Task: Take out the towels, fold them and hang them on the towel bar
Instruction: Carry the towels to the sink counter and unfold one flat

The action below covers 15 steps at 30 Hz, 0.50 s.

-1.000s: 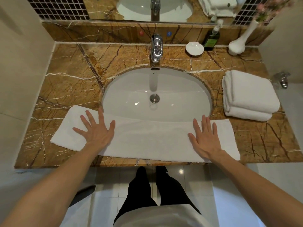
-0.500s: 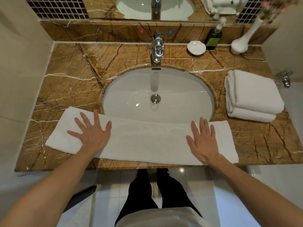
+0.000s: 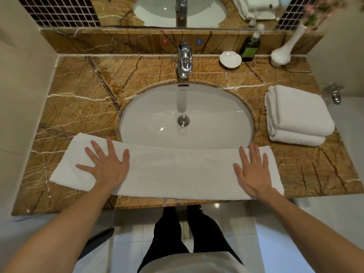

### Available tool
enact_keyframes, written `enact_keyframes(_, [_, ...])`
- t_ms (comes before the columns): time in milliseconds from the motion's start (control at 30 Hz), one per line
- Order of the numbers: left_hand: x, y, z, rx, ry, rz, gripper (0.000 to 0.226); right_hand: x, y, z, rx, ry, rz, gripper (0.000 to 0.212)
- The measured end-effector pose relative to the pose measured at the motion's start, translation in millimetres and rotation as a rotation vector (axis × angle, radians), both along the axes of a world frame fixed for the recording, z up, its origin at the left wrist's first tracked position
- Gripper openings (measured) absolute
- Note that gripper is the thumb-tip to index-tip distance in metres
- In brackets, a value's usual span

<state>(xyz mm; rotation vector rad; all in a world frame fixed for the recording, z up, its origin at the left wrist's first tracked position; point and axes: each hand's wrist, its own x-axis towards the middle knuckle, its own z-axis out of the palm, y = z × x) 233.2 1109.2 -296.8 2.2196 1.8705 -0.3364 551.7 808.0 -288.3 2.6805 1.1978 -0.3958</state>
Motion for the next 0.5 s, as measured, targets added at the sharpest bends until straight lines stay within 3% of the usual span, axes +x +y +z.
enact_keyframes(500, [4.6,-4.3,6.3,0.019,-0.022,-0.104,0.082,-5.4,6.5,16.8,0.029,-0.01,0.045,0.068])
